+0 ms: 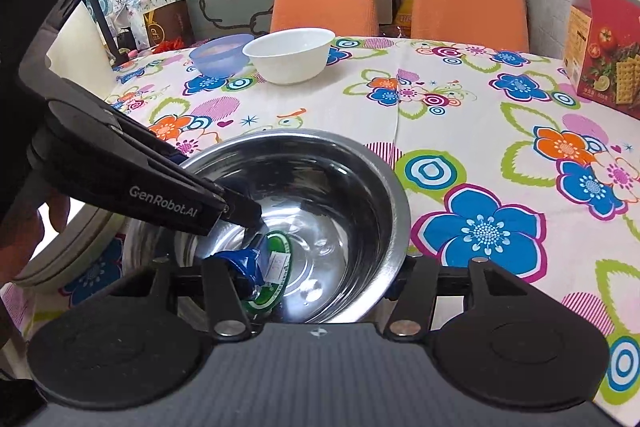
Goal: Organize plates and bowls
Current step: 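Lower the steel bowl onto the plates and open the left gripper, then move the left gripper to the white ceramic bowl rim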
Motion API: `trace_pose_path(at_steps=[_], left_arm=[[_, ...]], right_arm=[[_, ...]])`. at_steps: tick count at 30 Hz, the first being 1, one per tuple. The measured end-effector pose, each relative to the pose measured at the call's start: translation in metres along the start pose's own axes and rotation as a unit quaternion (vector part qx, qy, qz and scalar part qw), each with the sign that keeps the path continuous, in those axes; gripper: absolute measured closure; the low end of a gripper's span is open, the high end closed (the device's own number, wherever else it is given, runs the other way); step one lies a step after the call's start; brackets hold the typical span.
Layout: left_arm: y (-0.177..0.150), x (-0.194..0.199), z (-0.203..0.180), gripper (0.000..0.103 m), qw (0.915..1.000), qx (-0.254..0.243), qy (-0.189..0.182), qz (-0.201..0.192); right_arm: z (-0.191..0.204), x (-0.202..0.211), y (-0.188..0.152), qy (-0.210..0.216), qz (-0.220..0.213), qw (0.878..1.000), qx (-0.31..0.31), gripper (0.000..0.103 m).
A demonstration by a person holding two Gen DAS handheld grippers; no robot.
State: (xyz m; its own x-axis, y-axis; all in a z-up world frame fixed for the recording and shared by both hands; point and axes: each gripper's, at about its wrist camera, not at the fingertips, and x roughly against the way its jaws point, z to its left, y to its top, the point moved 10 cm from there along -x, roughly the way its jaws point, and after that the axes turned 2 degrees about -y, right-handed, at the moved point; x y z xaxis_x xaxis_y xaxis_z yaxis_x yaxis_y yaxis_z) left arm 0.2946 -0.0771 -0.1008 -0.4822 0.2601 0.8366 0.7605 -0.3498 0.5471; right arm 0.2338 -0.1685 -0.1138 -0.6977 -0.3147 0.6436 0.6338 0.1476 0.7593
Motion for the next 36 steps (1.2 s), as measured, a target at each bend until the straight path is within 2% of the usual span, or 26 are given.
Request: trace_pose_path(at_steps=[1, 2, 4, 7, 11, 17, 25, 31, 36], left_arm=[[0.002, 0.003, 0.001, 0.018, 0.9999, -0.001, 0.008, -0.009], [0.006, 0.009, 0.003, 0.012, 0.9996, -0.003, 0.014, -0.025], [0.016, 0.024, 0.004, 0.010, 0.9977, -0.020, 0.029, -0.058], [0.028, 0.049, 0.007, 0.001, 0.9924, -0.039, 0.059, -0.101], [0.031, 0.073, 0.002, 0.001, 0.9864, -0.047, 0.071, -0.140], [0.015, 0.081, -0.009, 0.001, 0.9871, -0.026, 0.050, -0.150], [0.000, 0.092, 0.011, 0.001, 0.9875, 0.028, 0.038, -0.150], [-0.005, 0.101, 0.036, 0.001, 0.9857, 0.050, 0.050, -0.153], [-0.009, 0.107, 0.052, 0.001, 0.9846, 0.062, 0.053, -0.155]], right_arm=[[0.000, 0.000, 0.000, -0.001, 0.001, 1.000, 0.002, 0.062], [0.000, 0.001, -0.001, -0.001, 0.001, 1.000, 0.004, 0.062], [-0.001, 0.003, -0.001, 0.005, 0.004, 1.000, 0.000, 0.063], [-0.007, 0.010, 0.001, 0.006, 0.001, 1.000, -0.017, 0.062], [-0.022, 0.033, 0.005, -0.029, -0.021, 0.999, -0.025, 0.061], [-0.033, 0.068, 0.008, -0.042, -0.064, 0.992, -0.100, 0.058], [-0.018, 0.061, 0.002, -0.049, -0.021, 0.987, -0.154, 0.056], [-0.005, 0.069, 0.017, -0.031, -0.052, 0.986, -0.158, 0.055], [0.000, 0.063, 0.027, -0.024, -0.043, 0.984, -0.172, 0.055]])
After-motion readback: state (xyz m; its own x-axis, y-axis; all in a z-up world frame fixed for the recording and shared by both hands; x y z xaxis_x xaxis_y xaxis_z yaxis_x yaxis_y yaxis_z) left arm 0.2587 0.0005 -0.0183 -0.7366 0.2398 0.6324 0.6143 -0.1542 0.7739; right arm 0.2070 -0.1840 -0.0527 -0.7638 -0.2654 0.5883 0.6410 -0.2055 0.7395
